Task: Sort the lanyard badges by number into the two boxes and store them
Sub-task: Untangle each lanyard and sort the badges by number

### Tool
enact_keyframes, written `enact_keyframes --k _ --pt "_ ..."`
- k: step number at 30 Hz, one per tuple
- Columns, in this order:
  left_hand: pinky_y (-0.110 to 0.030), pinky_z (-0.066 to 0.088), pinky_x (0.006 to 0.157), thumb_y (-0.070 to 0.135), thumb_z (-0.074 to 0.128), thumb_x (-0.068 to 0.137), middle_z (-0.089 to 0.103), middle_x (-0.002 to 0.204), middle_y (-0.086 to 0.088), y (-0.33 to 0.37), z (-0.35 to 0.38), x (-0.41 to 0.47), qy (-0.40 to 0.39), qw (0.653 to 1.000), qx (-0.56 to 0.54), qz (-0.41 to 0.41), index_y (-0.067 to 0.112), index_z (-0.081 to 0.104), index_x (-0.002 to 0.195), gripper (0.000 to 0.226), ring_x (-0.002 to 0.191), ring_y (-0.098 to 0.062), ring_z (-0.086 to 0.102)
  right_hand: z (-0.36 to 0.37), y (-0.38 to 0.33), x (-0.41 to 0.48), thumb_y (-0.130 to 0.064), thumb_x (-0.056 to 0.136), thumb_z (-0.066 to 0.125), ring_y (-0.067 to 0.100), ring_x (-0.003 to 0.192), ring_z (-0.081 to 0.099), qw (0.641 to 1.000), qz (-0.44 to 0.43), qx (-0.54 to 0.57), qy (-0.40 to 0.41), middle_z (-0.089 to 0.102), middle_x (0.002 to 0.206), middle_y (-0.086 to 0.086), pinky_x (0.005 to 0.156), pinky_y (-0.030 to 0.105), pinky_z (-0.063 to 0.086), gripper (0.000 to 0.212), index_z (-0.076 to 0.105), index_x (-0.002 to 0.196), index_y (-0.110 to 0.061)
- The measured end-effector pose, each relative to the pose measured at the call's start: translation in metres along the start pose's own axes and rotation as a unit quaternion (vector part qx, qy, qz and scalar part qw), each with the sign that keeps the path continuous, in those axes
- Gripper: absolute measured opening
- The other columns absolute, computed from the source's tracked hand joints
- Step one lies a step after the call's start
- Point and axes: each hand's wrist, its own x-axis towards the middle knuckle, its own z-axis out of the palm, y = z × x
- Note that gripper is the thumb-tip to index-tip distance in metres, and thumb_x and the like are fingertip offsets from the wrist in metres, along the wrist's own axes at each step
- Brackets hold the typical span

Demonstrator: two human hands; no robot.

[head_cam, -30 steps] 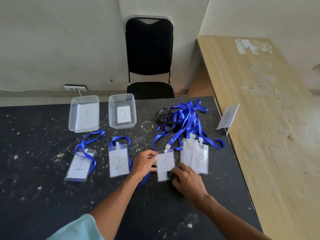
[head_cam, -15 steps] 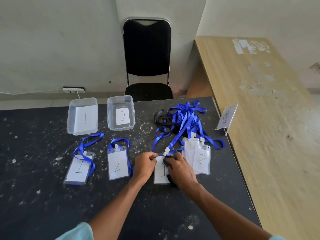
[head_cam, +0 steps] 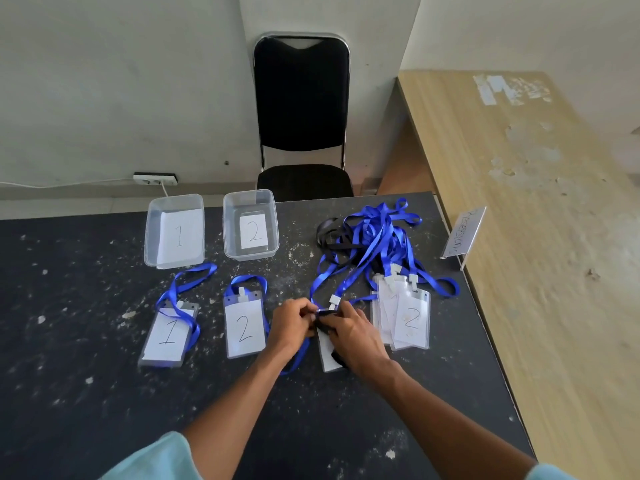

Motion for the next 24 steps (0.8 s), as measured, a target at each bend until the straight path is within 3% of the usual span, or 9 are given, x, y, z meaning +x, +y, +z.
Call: enact_keyframes --k 5,9,17,22,24 --pt "-0.036 0.057 0.072 0.012 0.071 0.084 0.072 0.083 0.014 0.0 -0.002 0.002 0.033 0.992 0.118 0.015 0.028 0.072 0.086 0.016 0.078 -0.007 0.067 -0.003 -0.006 0.006 -0.029 0.101 0.049 0.027 0.108 0.053 1.0 0.017 0.006 -0.006 0.049 0.117 -0.003 0.085 0.039 0.052 0.03 0.06 0.126 -0.039" --pt "-0.039 0.058 0.072 0.012 0.074 0.08 0.069 0.073 0.013 0.002 0.001 0.003 0.047 0.992 0.118 0.007 0.028 0.067 0.077 0.018 0.072 -0.004 0.065 -0.009 -0.003 -0.006 -0.017 0.098 0.052 0.027 0.111 0.048 0.996 -0.038 -0.054 -0.06 0.045 0.123 -0.003 0.086 0.04 0.052 0.04 0.055 0.13 -0.042" --pt "-0.039 0.059 0.068 0.007 0.068 0.084 0.066 0.071 0.012 0.01 0.003 -0.002 0.053 0.988 0.146 0.021 0.025 0.065 0.076 0.02 0.07 -0.005 0.063 -0.026 0.021 -0.057 -0.029 0.094 0.056 0.017 0.112 0.047 0.973 -0.108 -0.092 -0.18 0.046 0.124 -0.008 0.077 0.031 0.05 0.033 0.06 0.124 -0.042" --pt "-0.042 0.058 0.054 0.0 0.055 0.088 0.066 0.077 0.004 0.012 0.01 -0.006 0.061 0.983 0.165 0.044 0.017 0.067 0.086 0.021 0.064 -0.014 0.063 -0.04 0.03 -0.066 -0.037 0.096 0.049 0.02 0.105 0.051 0.99 0.089 -0.084 -0.073 0.05 0.121 -0.002 0.079 0.035 0.051 0.025 0.058 0.119 -0.032" --pt "-0.039 0.059 0.058 0.003 0.055 0.091 0.067 0.087 0.0 0.015 0.015 -0.007 0.068 0.98 0.179 0.046 0.016 0.067 0.093 0.018 0.068 -0.016 0.064 -0.041 0.027 -0.067 -0.044 0.096 0.042 0.02 0.103 0.049 0.987 0.118 -0.094 -0.062 0.054 0.117 -0.001 0.083 0.036 0.048 0.031 0.06 0.116 -0.03"
